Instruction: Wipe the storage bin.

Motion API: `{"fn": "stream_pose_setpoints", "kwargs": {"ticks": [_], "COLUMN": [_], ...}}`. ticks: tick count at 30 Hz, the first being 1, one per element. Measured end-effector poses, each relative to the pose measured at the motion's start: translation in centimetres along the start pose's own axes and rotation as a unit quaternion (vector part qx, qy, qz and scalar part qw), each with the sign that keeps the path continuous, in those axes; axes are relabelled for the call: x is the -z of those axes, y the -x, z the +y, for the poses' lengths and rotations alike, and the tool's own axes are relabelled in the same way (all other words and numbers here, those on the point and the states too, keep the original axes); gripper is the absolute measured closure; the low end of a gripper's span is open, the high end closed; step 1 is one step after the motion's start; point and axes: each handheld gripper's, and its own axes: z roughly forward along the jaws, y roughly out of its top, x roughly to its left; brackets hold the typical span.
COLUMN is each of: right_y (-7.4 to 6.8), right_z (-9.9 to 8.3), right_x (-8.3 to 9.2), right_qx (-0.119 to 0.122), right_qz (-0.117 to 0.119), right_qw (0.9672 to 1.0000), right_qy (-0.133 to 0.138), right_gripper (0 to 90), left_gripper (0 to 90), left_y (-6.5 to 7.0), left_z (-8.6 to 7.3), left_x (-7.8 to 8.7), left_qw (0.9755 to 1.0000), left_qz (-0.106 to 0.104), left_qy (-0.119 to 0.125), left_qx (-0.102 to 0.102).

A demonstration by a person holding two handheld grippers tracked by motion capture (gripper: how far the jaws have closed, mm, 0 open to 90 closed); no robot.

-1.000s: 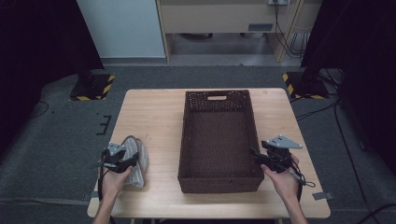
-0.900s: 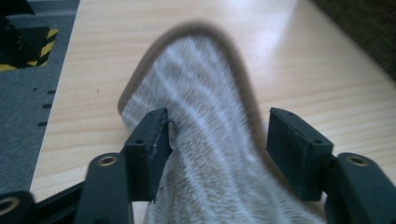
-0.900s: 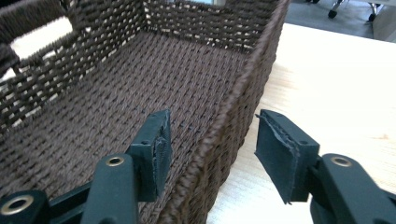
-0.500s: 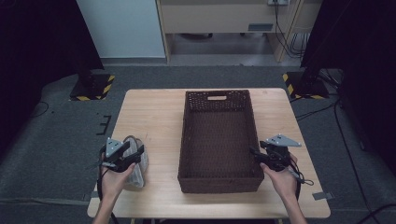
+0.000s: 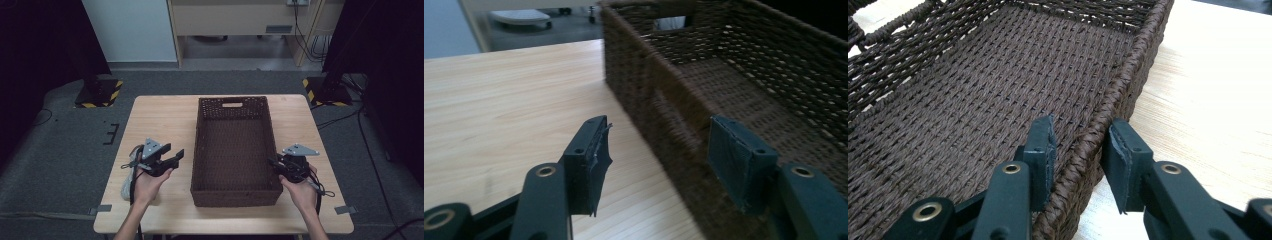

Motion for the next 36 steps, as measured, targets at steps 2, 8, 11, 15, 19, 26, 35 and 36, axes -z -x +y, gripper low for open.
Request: {"fn": "stream_pose_setpoints", "kwargs": {"ticks": [2,8,11,15,19,26,35,36], "right_y": [0.1,0.9,1.0,0.9,1.0,0.7,1.0,1.1], "right_z": [0.0,0.1,0.1,0.0,0.3,0.3,0.6,0.6], "right_x": [0.0,-0.1,-0.1,0.1,1.0,1.2,1.0,0.9], "right_qx": [0.004,0.004,0.003,0.008,-0.009,-0.001,0.007,0.003], "right_qz": [-0.003,0.0,0.003,-0.006,-0.007,-0.011,-0.023,-0.022], "right_qw": [1.0,1.0,1.0,0.9999,0.9994,0.9996,0.9992,0.9993], "right_qy": [0.0,-0.002,-0.004,0.008,0.033,0.028,0.03,0.031], "right_gripper": [66.7,67.8,67.5,61.8,60.8,72.3,76.2,76.4], "left_gripper": [41.7,43.8,45.4,49.0,51.8,53.2,54.6,54.4], "left_y": [0.7,1.9,2.5,3.0,3.0,3.3,4.6,4.7], "left_z": [0.3,0.5,0.5,0.3,0.2,0.3,-0.1,-0.1], "left_x": [-0.6,-2.0,-2.7,-3.6,-4.3,-4.6,-4.0,-3.9], "left_qw": [0.9999,0.9994,0.9989,0.9979,0.9975,0.9976,0.9977,0.9978], "left_qz": [-0.008,-0.029,-0.038,-0.042,-0.045,-0.036,-0.023,-0.022], "left_qy": [-0.004,-0.015,-0.023,-0.039,-0.048,-0.054,-0.058,-0.058], "left_qx": [-0.004,-0.011,-0.012,-0.029,-0.026,-0.023,-0.024,-0.023]}}
